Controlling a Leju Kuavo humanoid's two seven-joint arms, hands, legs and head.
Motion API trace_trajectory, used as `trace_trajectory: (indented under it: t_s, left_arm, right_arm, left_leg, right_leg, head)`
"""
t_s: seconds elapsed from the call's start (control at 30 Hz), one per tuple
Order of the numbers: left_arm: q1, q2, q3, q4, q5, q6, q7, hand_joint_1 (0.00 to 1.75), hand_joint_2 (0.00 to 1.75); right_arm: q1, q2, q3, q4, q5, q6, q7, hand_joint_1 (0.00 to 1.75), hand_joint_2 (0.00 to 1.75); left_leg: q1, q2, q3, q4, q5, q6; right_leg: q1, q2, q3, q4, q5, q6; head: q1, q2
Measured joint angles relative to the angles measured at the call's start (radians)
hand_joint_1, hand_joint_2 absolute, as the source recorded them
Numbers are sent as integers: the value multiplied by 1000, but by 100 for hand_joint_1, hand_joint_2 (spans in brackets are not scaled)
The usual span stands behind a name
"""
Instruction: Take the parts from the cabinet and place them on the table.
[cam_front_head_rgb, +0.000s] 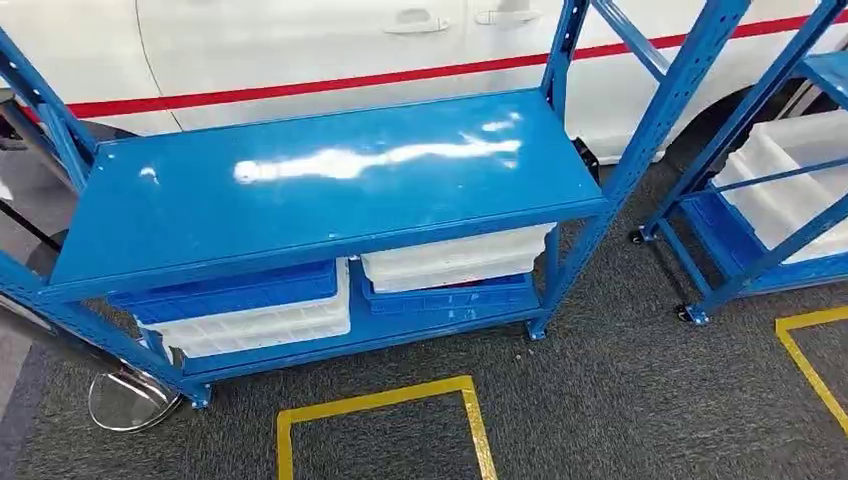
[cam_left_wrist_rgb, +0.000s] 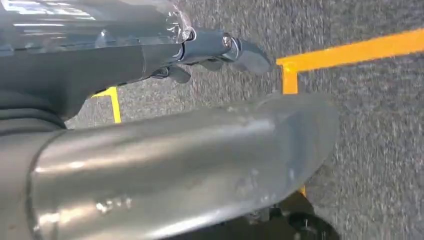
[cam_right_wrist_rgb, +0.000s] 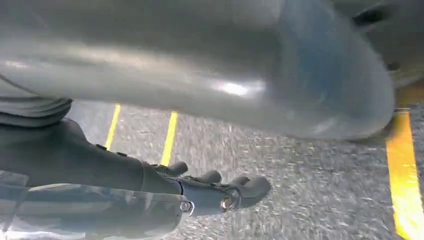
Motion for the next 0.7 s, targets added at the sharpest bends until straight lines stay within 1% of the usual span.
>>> trace_trajectory:
  t_s: [0.03, 0.07, 0.1, 0.13, 0.17, 0.2, 0.23, 0.27, 0.3, 0.33, 0.37, 0.43, 0.47, 0.5, 0.53, 0.57, 0.6, 0.63, 0.67, 0.7]
  left_arm:
    - [1, 0, 0, 0, -3, 1, 0, 0, 0]
    - [2, -1, 0, 0, -5, 3, 0, 0, 0]
    - [2, -3, 0, 0, -5, 4, 0, 0, 0]
    - [6, -3, 0, 0, -5, 5, 0, 0, 0]
    - [3, -3, 0, 0, -5, 5, 0, 0, 0]
    - [-2, -3, 0, 0, -5, 6, 0, 0, 0]
    - [-1, -3, 0, 0, -5, 7, -1, 0, 0]
    - [-2, -3, 0, 0, -5, 7, -1, 0, 0]
    - [-3, -3, 0, 0, -5, 10, -1, 0, 0]
    - [-3, -3, 0, 0, -5, 12, -1, 0, 0]
    - [-4, -3, 0, 0, -5, 13, -1, 0, 0]
    - [-4, -3, 0, 0, -5, 15, 0, 0, 0]
    - [-4, -3, 0, 0, -5, 15, 1, 0, 0]
    - [-2, -4, 0, 0, -5, 15, 1, 0, 0]
    - [-1, -4, 0, 0, -5, 15, 1, 0, 0]
    - [-1, -4, 0, 0, -5, 15, 1, 0, 0]
    - [-1, -4, 0, 0, -5, 16, 1, 0, 0]
    - [-1, -4, 0, 0, -5, 16, 1, 0, 0]
    - [-3, -4, 0, 0, -5, 16, 1, 0, 0]
    - [-5, -4, 0, 0, -5, 16, 1, 0, 0]
  right_arm:
    - [0, 0, 0, 0, 0, 0, 0, 0, 0]
    - [2, 0, -1, 0, 0, 0, 0, 0, 0]
    - [5, 0, -2, 0, 1, 0, 0, 0, 0]
    - [10, 0, -4, 0, 2, 0, 0, 0, 0]
    - [9, -1, -6, 0, 2, 0, 0, 0, 0]
    - [8, -1, -7, 0, 3, 0, 0, 0, 0]
    - [5, -1, -7, 0, 3, 0, 0, 0, 0]
    - [6, -1, -8, 0, 3, 0, 0, 0, 0]
    - [5, 0, -8, 0, 3, 0, 0, 0, 0]
    - [5, 0, -8, 0, 3, -1, 0, 0, 0]
    - [5, 0, -9, 0, 3, -2, 0, 0, 0]
    - [3, 0, -10, 0, 3, -1, 0, 0, 0]
    - [3, 0, -10, 0, 3, -1, 0, 0, 0]
    - [3, 0, -11, 0, 3, -1, 0, 0, 0]
    - [3, 0, -13, 0, 3, -1, 0, 0, 0]
    - [3, 0, -13, 0, 3, -1, 0, 0, 0]
    - [3, 0, -13, 0, 3, -1, 0, 0, 0]
    - [4, 0, -13, 0, 3, -1, 0, 0, 0]
    - [3, 0, -14, 0, 3, -1, 0, 0, 0]
    - [0, 0, -14, 0, 3, -1, 0, 0, 0]
  left_leg:
    - [1, -4, 15, 0, -12, -3]
    - [2, -5, 32, 0, -25, -7]
    - [2, -5, 47, 0, -37, -11]
    - [0, -6, 52, 1, -47, -16]
    - [-4, -10, 61, 9, -59, -22]
    - [-4, -9, 55, 9, -68, -31]
    - [-4, -8, 67, 14, -69, -35]
    - [-4, -8, 65, 15, -61, -40]
    - [-3, -7, 59, 24, -65, -43]
    - [-1, -3, 51, 52, -74, -49]
    - [0, 2, 23, 103, -102, -57]
    - [7, 4, -58, 240, -173, -69]
    - [10, 5, -92, 286, -187, -72]
    - [13, 5, -106, 291, -175, -75]
    - [16, 6, -99, 254, -137, -75]
    - [17, 6, -74, 180, -83, -74]
    - [17, 7, -41, 89, -22, -71]
    - [17, 9, -21, 23, 10, -67]
    - [9, 11, -24, 19, -30, -63]
    - [7, 10, -26, 15, -33, -53]
  right_leg:
    - [0, 0, -5, -39, 23, -3]
    - [0, 0, 1, -103, 79, -4]
    - [0, 0, 9, -174, 156, -6]
    - [1, -2, 6, -229, 252, -11]
    - [8, -4, 4, -228, 235, -17]
    - [9, -1, 8, -223, 246, -27]
    - [8, 0, 8, -226, 245, -34]
    - [10, 0, 12, -230, 242, -39]
    - [3, 0, 24, -241, 244, -45]
    - [2, -3, 36, -251, 241, -49]
    - [1, -4, 43, -257, 240, -53]
    - [1, -6, 48, -258, 234, -60]
    - [1, -6, 50, -258, 230, -60]
    - [1, -5, 54, -258, 227, -60]
    - [1, -4, 61, -258, 223, -58]
    - [1, -4, 68, -258, 219, -57]
    - [0, -4, 76, -258, 215, -53]
    - [0, -4, 76, -259, 213, -49]
    - [2, -4, 79, -257, 213, -45]
    - [3, -5, 73, -256, 211, -37]
  head:
    - [0, 0]
    - [0, 0]
    - [1, 0]
    - [3, 0]
    - [1, 0]
    - [0, 0]
    - [0, 0]
    - [0, 0]
    - [0, 0]
    - [0, 0]
    - [-9, 0]
    - [-7, 0]
    - [-8, 0]
    - [-7, 0]
    - [-8, 0]
    - [-7, 0]
    - [-8, 0]
    - [-8, 0]
    - [-7, 0]
    - [-10, 0]
